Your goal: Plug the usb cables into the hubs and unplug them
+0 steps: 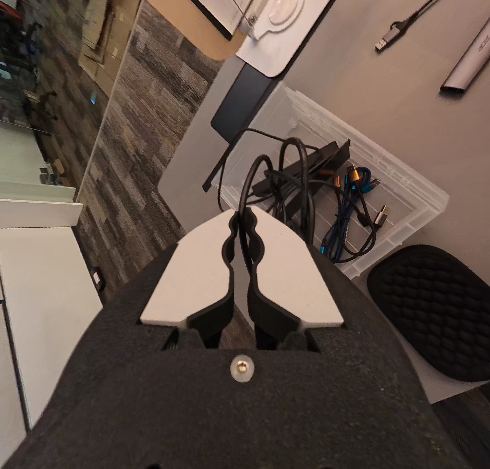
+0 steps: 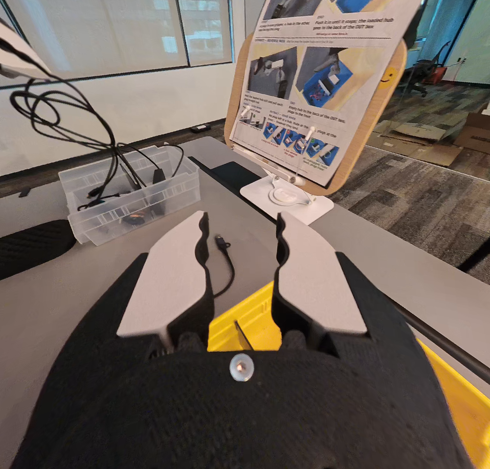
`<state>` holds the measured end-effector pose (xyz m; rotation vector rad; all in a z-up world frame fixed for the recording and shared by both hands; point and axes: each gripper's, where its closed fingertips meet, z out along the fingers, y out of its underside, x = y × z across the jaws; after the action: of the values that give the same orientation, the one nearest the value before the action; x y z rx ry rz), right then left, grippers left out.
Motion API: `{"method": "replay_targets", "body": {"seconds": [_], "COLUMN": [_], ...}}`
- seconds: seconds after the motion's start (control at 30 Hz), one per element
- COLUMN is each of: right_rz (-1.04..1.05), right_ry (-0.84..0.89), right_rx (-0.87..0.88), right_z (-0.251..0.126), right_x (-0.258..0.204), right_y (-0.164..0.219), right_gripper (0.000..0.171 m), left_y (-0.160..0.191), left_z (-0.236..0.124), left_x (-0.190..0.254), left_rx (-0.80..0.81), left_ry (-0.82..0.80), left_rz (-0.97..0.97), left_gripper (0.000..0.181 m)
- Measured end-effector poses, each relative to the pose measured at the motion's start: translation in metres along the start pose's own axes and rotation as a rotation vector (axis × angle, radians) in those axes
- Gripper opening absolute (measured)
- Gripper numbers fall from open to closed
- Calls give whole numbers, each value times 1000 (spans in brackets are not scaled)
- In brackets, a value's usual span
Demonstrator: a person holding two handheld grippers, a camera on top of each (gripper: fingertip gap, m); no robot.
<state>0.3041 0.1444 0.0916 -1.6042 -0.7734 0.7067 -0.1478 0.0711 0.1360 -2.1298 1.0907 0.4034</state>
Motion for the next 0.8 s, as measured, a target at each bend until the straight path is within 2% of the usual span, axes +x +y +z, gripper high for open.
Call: {"method": "replay_targets", "body": {"seconds": [0.27,0.53,0.6,0.67,0.7,0.8], "right_rz": [-44,-62,-67,-28,-2,128], "right_ry": [-124,-422,-411,-225,-194,-334], "right_rx": [-27,-12,-37,-40,-9,14], "right_z": [33,77,90,107,112,123], "right_x": [-43,-136,-143,-121,-117,-137], "right_y": [-2,-4,3,8,8,14], "right_gripper": [50,50,49,42,42,48], "left_y": [-40,-112,-131,-149,-157,-184], "left_z": [-42,-71,-76,-81,-84,-95], "left_x": [-14,18,30,43,48,61], "left_rx": [94,231,266,310,329,396], "left_ry": [-47,33,56,89,110,165], "left_rz": [9,116,160,199,204,226], "left_gripper": [4,4,4,4,4,4]}}
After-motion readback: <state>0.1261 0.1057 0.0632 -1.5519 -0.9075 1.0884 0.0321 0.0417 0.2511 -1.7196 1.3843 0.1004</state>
